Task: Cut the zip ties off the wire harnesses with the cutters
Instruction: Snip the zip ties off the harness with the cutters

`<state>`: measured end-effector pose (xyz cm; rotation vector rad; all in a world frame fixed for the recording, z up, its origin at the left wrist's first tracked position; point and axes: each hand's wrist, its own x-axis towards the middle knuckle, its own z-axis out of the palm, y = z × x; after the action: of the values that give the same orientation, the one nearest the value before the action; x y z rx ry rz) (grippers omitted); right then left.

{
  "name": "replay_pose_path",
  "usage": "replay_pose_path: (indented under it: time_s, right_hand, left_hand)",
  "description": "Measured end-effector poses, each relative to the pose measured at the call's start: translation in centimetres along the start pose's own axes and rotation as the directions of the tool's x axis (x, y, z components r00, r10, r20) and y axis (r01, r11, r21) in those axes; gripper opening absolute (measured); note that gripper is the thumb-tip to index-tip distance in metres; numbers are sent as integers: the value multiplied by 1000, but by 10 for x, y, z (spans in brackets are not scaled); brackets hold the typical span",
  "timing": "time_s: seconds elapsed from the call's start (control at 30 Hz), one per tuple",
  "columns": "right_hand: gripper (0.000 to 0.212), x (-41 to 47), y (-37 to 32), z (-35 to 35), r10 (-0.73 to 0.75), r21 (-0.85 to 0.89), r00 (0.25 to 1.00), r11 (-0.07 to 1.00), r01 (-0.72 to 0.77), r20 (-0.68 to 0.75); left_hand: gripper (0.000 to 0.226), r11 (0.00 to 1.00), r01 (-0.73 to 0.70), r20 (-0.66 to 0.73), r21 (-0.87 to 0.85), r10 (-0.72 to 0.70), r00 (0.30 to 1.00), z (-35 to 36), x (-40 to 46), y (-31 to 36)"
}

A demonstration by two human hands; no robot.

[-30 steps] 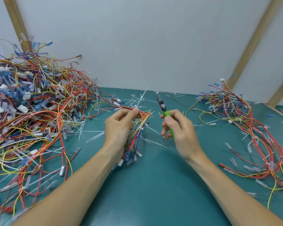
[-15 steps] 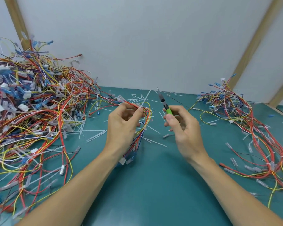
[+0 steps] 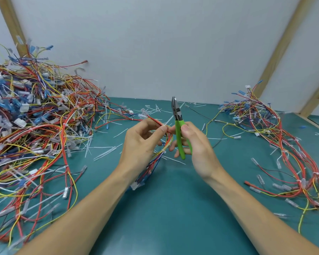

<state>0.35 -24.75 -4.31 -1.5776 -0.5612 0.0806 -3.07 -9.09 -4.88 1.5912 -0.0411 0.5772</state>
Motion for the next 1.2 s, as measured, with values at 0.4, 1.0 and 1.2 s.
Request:
replay_pose_path:
  time_s: [0.4,1.0,1.2]
  right_hand:
    - [27,4,8,-26,-239,-581,968,801,148,-83]
    - [32,9,11,-35,-219,-613,975,776,150,-38]
    - [31,9,11,-37,-224,-604,974,780,161,-30]
  left_hand:
    - [14,996,-8,-128,86,19,992,-7,1,-4]
    - [10,989,-16,-46,150,23,999,-8,3,-7]
    - [9,993,-6,-38,121,10,999,-9,4,-8]
